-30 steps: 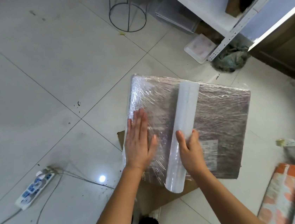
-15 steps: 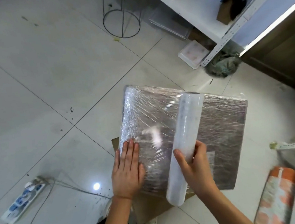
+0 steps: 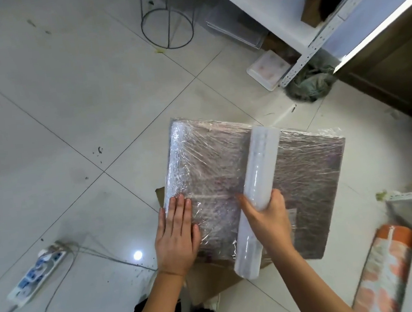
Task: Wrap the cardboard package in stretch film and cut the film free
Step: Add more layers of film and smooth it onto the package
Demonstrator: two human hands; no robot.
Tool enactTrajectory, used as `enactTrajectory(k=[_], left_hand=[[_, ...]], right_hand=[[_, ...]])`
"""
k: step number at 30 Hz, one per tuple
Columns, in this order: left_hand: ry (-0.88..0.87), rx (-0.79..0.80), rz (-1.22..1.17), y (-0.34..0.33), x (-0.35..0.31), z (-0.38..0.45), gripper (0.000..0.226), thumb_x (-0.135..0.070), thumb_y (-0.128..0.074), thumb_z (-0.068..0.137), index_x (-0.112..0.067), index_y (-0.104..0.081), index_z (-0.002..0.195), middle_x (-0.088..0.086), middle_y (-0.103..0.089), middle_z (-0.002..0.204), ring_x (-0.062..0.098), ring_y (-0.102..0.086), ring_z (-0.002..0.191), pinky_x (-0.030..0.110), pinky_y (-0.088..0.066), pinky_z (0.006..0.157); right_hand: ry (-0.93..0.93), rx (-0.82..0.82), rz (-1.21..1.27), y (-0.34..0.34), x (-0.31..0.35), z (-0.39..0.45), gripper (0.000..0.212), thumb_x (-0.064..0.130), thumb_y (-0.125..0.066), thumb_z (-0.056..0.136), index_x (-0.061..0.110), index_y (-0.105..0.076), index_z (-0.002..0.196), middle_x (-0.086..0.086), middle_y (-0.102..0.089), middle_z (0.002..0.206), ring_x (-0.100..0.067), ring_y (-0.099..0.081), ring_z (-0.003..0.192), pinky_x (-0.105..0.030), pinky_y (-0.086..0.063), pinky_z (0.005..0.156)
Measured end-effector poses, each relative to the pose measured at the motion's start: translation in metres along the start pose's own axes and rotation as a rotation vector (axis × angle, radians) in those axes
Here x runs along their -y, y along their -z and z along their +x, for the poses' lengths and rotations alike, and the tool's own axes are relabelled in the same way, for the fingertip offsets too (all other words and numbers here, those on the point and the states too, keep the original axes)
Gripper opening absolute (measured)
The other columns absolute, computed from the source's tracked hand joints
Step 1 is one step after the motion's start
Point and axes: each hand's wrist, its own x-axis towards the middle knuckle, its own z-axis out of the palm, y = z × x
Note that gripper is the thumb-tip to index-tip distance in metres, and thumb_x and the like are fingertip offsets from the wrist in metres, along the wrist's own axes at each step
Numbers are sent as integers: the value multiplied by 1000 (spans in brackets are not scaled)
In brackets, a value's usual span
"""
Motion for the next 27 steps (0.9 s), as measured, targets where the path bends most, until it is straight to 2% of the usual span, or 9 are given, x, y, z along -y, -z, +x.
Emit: enactTrajectory(k=[3, 6, 8, 12, 18, 21, 23, 25, 27], left_hand=[[-12, 34, -12, 17, -13, 5, 61, -39, -20, 101, -2, -16, 149, 13, -14, 158, 27, -11, 147, 44, -4, 121], [-195, 34, 7, 9, -31, 18, 59, -32, -15, 102, -2, -5, 151, 12, 0, 160, 25, -6, 148, 42, -5, 121], [-180, 54, 7, -8, -36, 30, 58, -32, -13, 102, -3, -5, 151, 11, 3, 160, 24, -5, 148, 41, -4, 121], [-143, 109, 32, -22, -34, 31, 59, -34, -13, 101, -3, -7, 151, 12, -8, 158, 25, -4, 148, 41, 0, 121], [-148, 133, 27, -16, -35, 31, 61, -37, -13, 101, -6, -4, 152, 9, 3, 161, 23, -2, 148, 39, 2, 121], [-119, 131, -52, 2, -39, 28, 65, -41, -24, 98, -11, -4, 153, 7, -7, 161, 23, -12, 147, 39, -5, 120], [-180, 109, -41, 16, -45, 41, 63, -40, -19, 100, -12, -3, 153, 8, -15, 159, 25, -18, 144, 42, -9, 119], [-262, 92, 34, 18, -46, 62, 58, -37, -9, 101, -11, 0, 153, 8, -7, 160, 25, -16, 145, 43, -6, 119], [-271, 93, 91, 7, -42, 85, 59, -37, -12, 101, -12, 1, 153, 7, 4, 161, 25, -11, 147, 46, -3, 119]], right_hand=[[27, 14, 63, -3, -2, 1, 52, 62, -66, 71, 28, -39, 99, 4, -46, 98, -17, -55, 85, -46, -51, 78], [37, -16, 92, -6, -4, 2, 52, 60, -69, 70, 29, -38, 98, 3, -46, 97, -20, -55, 86, -47, -51, 79], [41, -27, 88, -9, -8, 3, 56, 63, -69, 67, 27, -39, 97, 4, -45, 95, -20, -55, 86, -46, -50, 78], [69, 18, 74, -15, -14, 6, 65, 65, -70, 60, 23, -41, 100, 7, -38, 95, -18, -51, 93, -45, -50, 80], [221, 199, 40, -2, -27, 9, 55, 42, -77, 70, 16, -43, 104, 8, -35, 95, -16, -44, 98, -38, -45, 88], [217, 257, 79, 7, -28, 11, 51, 36, -78, 72, 18, -42, 104, 9, -35, 95, -18, -47, 99, -37, -45, 88], [220, 260, 108, 7, -27, 13, 50, 33, -79, 72, 18, -42, 102, 8, -36, 95, -18, -47, 99, -38, -44, 90], [229, 239, 104, 4, -28, 14, 50, 35, -80, 70, 16, -44, 100, 10, -35, 94, -17, -46, 97, -40, -44, 90], [231, 225, 95, 0, -31, 15, 52, 38, -80, 68, 16, -44, 99, 12, -34, 93, -17, -45, 96, -42, -45, 89]])
